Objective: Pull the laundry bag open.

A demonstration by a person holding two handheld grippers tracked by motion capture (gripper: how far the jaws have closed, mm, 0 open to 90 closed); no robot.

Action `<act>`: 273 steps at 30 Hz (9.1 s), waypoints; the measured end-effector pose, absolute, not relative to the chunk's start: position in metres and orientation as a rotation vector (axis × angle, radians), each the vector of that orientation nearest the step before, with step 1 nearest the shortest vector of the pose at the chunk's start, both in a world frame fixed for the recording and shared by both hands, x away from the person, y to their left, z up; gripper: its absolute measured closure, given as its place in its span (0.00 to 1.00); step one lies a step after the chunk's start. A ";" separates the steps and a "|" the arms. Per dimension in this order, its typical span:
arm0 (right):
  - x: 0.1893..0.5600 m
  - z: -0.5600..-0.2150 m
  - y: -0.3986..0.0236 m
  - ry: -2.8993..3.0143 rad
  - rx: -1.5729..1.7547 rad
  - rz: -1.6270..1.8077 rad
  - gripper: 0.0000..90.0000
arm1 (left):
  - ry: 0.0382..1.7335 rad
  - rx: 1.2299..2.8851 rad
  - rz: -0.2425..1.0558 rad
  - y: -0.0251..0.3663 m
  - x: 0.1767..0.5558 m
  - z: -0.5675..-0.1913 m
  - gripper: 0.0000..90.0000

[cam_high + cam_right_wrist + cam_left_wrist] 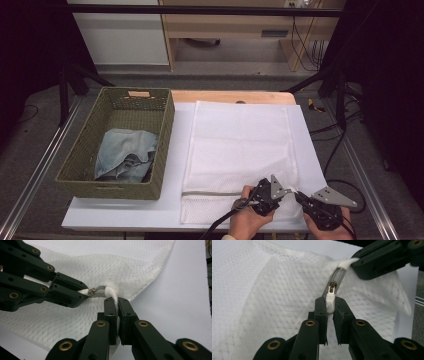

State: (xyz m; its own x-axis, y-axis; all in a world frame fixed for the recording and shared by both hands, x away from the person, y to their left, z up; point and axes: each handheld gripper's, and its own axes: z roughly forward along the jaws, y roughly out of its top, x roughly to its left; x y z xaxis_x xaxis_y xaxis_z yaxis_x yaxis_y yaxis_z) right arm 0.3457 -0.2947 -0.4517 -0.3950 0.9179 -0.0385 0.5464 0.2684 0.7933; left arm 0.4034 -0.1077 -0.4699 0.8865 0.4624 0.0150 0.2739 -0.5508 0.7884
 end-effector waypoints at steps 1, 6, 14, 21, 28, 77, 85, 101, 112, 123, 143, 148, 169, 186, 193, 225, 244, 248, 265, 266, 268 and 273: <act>0.345 -0.451 -0.296 2.038 1.335 0.981 0.96 | 0.525 2.186 0.274 -0.107 0.404 -0.470 0.91; 0.347 -0.453 -0.296 2.052 1.350 0.982 0.96 | 0.516 2.183 0.254 -0.105 0.402 -0.469 0.91; 0.351 -0.456 -0.296 2.066 1.348 0.960 0.96 | 0.546 2.184 0.225 -0.104 0.405 -0.471 0.91; 0.353 -0.456 -0.296 2.068 1.333 0.923 0.96 | 0.560 2.185 0.230 -0.106 0.406 -0.470 0.91; 0.354 -0.457 -0.299 2.052 1.356 0.899 0.96 | 0.566 2.190 0.222 -0.109 0.410 -0.472 0.91; 0.351 -0.451 -0.292 2.048 1.292 0.888 0.96 | 0.618 2.161 0.213 -0.045 0.415 -0.466 0.91; 0.351 -0.452 -0.292 2.056 1.294 0.891 0.96 | 0.643 2.162 0.216 -0.037 0.416 -0.464 0.91; 0.352 -0.452 -0.293 2.053 1.311 0.889 0.96 | 0.635 2.179 0.240 -0.028 0.415 -0.460 0.91; 0.352 -0.452 -0.294 2.045 1.322 0.893 0.96 | 0.651 2.170 0.248 -0.016 0.416 -0.458 0.91; 0.352 -0.453 -0.294 2.049 1.320 0.887 0.96 | 0.647 2.167 0.256 -0.009 0.415 -0.455 0.91; 0.352 -0.454 -0.294 2.057 1.319 0.882 0.96 | 0.672 2.154 0.268 0.015 0.418 -0.455 0.91; 0.352 -0.453 -0.294 2.057 1.325 0.882 0.96 | 0.666 2.162 0.275 0.017 0.418 -0.455 0.91; 0.352 -0.453 -0.294 2.061 1.325 0.871 0.96 | 0.696 2.138 0.265 0.028 0.418 -0.460 0.91; 0.352 -0.454 -0.292 2.069 1.304 0.851 0.96 | 0.690 2.125 0.267 0.032 0.417 -0.463 0.91; 0.353 -0.454 -0.291 2.079 1.288 0.846 0.96 | 0.697 2.122 0.262 0.034 0.418 -0.466 0.91; 0.352 -0.455 -0.290 2.084 1.292 0.838 0.96 | 0.706 2.107 0.277 0.052 0.419 -0.461 0.91; 0.352 -0.455 -0.288 2.092 1.282 0.822 0.96 | 0.697 2.111 0.269 0.055 0.419 -0.463 0.91; 0.352 -0.455 -0.287 2.094 1.273 0.813 0.96 | 0.695 2.113 0.275 0.055 0.418 -0.462 0.91; 0.352 -0.455 -0.286 2.096 1.268 0.806 0.96 | 0.677 2.110 0.284 0.060 0.414 -0.459 0.91; 0.352 -0.455 -0.286 2.098 1.268 0.800 0.96 | 0.669 2.115 0.295 0.059 0.413 -0.457 0.91; 0.352 -0.455 -0.287 2.102 1.267 0.804 0.96 | 0.650 2.124 0.308 0.060 0.412 -0.453 0.91; 0.353 -0.456 -0.285 2.108 1.261 0.801 0.96 | 0.638 2.139 0.306 0.062 0.412 -0.451 0.91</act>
